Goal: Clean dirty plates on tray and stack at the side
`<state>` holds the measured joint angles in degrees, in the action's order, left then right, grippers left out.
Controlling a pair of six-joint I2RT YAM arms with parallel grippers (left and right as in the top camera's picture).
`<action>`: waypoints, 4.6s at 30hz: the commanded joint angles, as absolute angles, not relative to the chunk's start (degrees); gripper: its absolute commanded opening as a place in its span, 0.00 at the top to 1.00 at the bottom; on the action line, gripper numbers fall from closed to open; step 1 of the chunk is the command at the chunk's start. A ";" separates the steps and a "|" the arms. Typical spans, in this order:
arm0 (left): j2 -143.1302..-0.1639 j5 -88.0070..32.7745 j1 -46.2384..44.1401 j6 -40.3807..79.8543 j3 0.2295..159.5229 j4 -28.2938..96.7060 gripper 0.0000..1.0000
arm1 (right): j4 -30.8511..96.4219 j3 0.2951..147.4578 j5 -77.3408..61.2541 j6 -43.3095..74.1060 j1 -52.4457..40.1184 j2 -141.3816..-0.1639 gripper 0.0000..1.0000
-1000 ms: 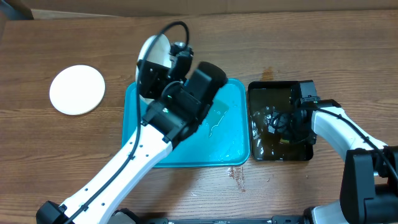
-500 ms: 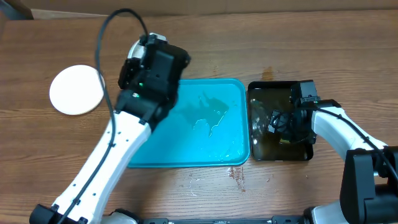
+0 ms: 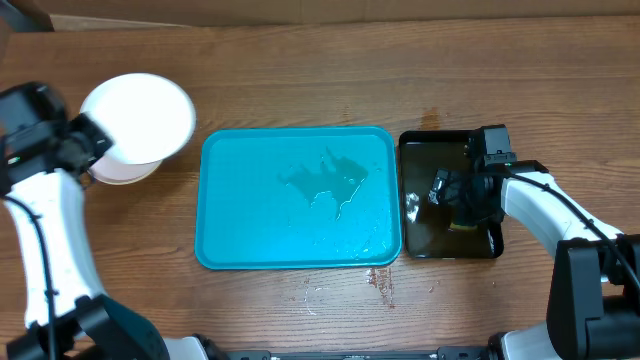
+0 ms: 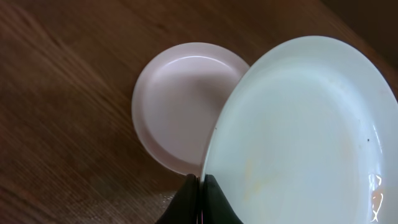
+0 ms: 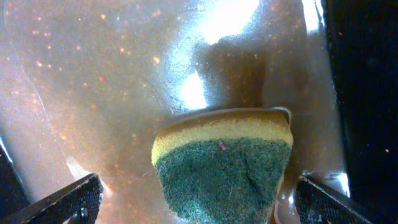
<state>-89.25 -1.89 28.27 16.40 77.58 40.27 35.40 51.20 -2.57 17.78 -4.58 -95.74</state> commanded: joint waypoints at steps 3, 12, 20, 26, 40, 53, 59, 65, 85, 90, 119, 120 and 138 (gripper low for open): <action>-97.08 -7.57 35.97 20.69 77.91 37.08 0.96 | 34.94 50.19 -3.90 17.82 -4.43 -96.66 0.00; -106.87 -7.55 36.67 20.84 77.91 27.73 0.96 | 34.94 50.19 -3.90 17.82 -4.43 -96.66 0.00; -111.28 -7.09 36.62 20.56 77.91 24.27 0.95 | 34.94 50.19 -3.90 17.82 -4.43 -96.66 0.00; -111.74 -13.26 36.36 18.81 78.56 23.57 0.29 | 34.94 50.19 -3.90 17.82 -4.43 -96.66 0.00; -112.18 -2.72 21.80 14.98 78.52 27.14 0.96 | 34.94 50.19 -3.90 17.82 -4.43 -96.66 0.00; -116.66 -4.62 20.51 11.16 78.52 26.65 0.96 | 34.94 50.19 -3.90 17.82 -4.43 -96.66 0.00; -117.01 -7.92 19.77 10.26 78.52 28.12 0.96 | 34.94 50.19 -3.90 17.82 -4.43 -96.66 0.00; -117.01 -10.15 19.77 10.28 78.52 30.70 0.96 | 34.92 50.19 -3.90 17.82 -4.43 -96.66 0.00; -117.01 -29.74 19.35 9.21 78.52 34.52 0.93 | 34.94 50.19 -3.90 17.82 -4.43 -96.66 0.00; -115.37 -39.53 19.11 9.23 79.92 35.40 0.91 | 34.92 50.19 -3.90 17.82 -4.43 -96.66 0.00; -103.72 -39.79 8.12 9.19 80.84 36.16 0.00 | 34.92 50.19 -3.90 17.82 -4.43 -96.66 0.00; -103.72 -39.79 8.12 9.19 80.84 36.16 0.00 | 34.96 50.19 -3.90 17.82 -4.43 -96.66 0.00; -103.72 -39.79 8.12 9.19 80.84 36.16 0.00 | 34.98 50.19 -3.90 17.82 -4.43 -53.76 0.00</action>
